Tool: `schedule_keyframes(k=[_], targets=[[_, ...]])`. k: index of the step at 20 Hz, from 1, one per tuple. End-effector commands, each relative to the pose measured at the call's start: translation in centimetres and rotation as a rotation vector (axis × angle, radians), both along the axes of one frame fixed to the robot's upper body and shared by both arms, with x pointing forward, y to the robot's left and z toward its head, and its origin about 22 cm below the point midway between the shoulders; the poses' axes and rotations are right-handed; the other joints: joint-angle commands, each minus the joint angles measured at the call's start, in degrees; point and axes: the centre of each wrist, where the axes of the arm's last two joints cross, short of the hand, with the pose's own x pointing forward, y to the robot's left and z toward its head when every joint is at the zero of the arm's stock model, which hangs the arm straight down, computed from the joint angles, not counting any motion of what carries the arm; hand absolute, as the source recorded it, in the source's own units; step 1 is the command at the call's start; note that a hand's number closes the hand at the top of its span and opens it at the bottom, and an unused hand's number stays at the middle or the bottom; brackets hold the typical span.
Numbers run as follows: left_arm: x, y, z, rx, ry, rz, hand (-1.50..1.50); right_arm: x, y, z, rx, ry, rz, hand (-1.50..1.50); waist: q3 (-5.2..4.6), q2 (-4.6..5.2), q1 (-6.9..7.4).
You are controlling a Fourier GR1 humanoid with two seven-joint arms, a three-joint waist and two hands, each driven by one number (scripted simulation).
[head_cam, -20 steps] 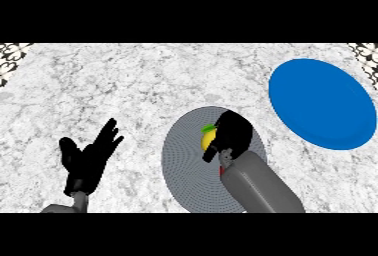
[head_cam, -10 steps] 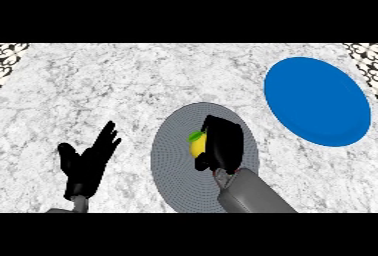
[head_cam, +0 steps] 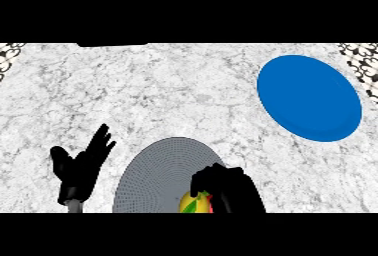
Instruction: Pick the lemon from the placemat and place it in the plate
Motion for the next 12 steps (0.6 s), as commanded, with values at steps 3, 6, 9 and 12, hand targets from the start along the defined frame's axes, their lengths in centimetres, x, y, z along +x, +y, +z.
schedule_keyframes(k=[3, 6, 9, 12], targets=[[-1.5, -0.2, -0.9, -0.002, 0.027, -0.016, 0.00, -3.5, -7.1, 3.0, 0.224, -0.088, -0.098, 1.50, -0.32, 0.95, 1.01], [-0.6, -1.6, 0.0, -0.002, 0.058, -0.029, 0.00, -3.3, -9.9, 5.1, 0.287, -0.064, -0.158, 1.50, -0.33, 1.14, 1.75], [-0.2, -1.4, -1.0, -0.001, 0.021, -0.027, 0.00, -1.8, -12.7, 3.9, 0.362, -0.079, -0.239, 1.50, -0.29, 1.45, 2.18], [-0.4, -0.1, -1.4, -0.017, 0.022, -0.032, 0.00, -0.1, -14.7, 3.0, 0.438, -0.124, -0.283, 1.50, -0.26, 1.50, 2.64]])
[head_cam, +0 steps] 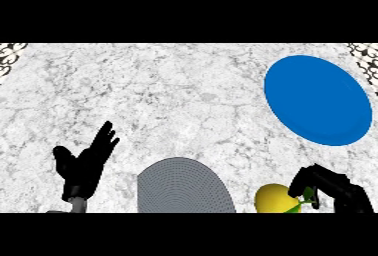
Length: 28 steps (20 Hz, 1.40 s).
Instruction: Pick the lemon from the placemat and place it in the plate
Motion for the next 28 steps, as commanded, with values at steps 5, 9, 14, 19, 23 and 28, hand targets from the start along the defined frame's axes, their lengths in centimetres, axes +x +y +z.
schedule_keyframes(k=[5, 9, 14, 19, 23, 28], targets=[[0.9, -1.6, 0.0, 0.011, 0.072, -0.035, 0.00, 7.0, -7.6, -2.9, 0.039, -0.084, -0.171, 1.50, -0.29, 0.54, 1.39], [1.0, -2.6, -0.6, -0.001, 0.068, -0.034, 0.00, 10.4, -12.6, -3.8, 0.026, -0.129, -0.260, 1.50, -0.23, 0.85, 1.81], [0.9, -0.4, -0.6, 0.030, 0.068, -0.029, 0.00, 16.0, -16.0, -4.0, 0.057, -0.123, -0.259, 1.50, -0.37, 0.79, 2.72], [0.5, -1.2, -0.5, 0.010, 0.070, -0.068, 0.00, 20.0, -18.1, -4.6, 0.058, -0.133, -0.249, 1.50, -0.36, 0.85, 3.21], [1.4, 0.1, -0.6, 0.002, 0.066, -0.051, 0.00, 21.5, -20.1, -5.1, 0.064, -0.130, -0.232, 1.50, -0.39, 0.95, 3.03], [1.6, -3.0, 0.2, 0.005, 0.045, -0.094, 0.00, 21.7, -21.6, -5.2, -0.179, 0.243, -0.253, -1.50, -0.38, 1.61, 5.10]])
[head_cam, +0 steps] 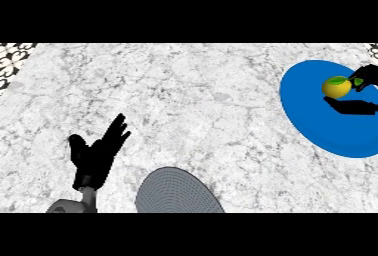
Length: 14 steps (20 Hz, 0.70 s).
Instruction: Pick the lemon from the placemat and place it in the plate
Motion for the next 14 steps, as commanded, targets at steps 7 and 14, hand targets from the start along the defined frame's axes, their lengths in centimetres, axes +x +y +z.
schedule_keyframes(k=[7, 14], targets=[[-0.6, -0.4, -2.0, 0.005, 0.050, -0.010, 0.00, 1.6, 0.4, -2.2, 0.122, 0.096, 0.182, -1.50, 0.02, 0.94, 0.63], [0.7, 0.2, -0.4, 0.015, 0.062, 0.028, 0.00, 1.7, -2.0, -0.2, 0.379, -0.127, 0.199, -1.50, -0.01, 0.44, -1.03]])
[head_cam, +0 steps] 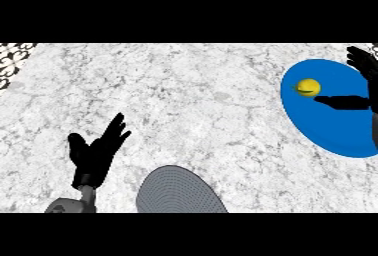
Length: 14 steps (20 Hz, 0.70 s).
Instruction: Pick the lemon from the placemat and place it in the plate
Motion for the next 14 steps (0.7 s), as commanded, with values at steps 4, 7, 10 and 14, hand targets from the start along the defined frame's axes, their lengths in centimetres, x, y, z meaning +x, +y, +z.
schedule_keyframes(k=[4, 7, 10, 14], targets=[[-0.9, -1.1, -1.2, 0.001, 0.045, -0.004, 0.00, -1.2, -2.9, 0.2, 0.203, -0.052, -0.037, -1.50, -0.32, 0.24, -0.15], [-1.6, 0.2, -1.8, 0.000, 0.059, -0.001, 0.00, -3.7, -6.9, 1.0, 0.265, -0.013, 0.034, -1.50, -0.34, 0.04, -0.82], [-0.2, 0.8, -1.0, -0.010, 0.056, 0.018, 0.00, -5.1, -8.4, 1.0, 0.300, 0.011, 0.121, -1.50, -0.35, 0.01, -1.34], [-0.8, 1.6, -1.3, -0.001, 0.081, 0.025, 0.00, -8.1, -11.0, 0.5, 0.290, 0.050, 0.209, -1.50, -0.37, -0.22, -1.71]])
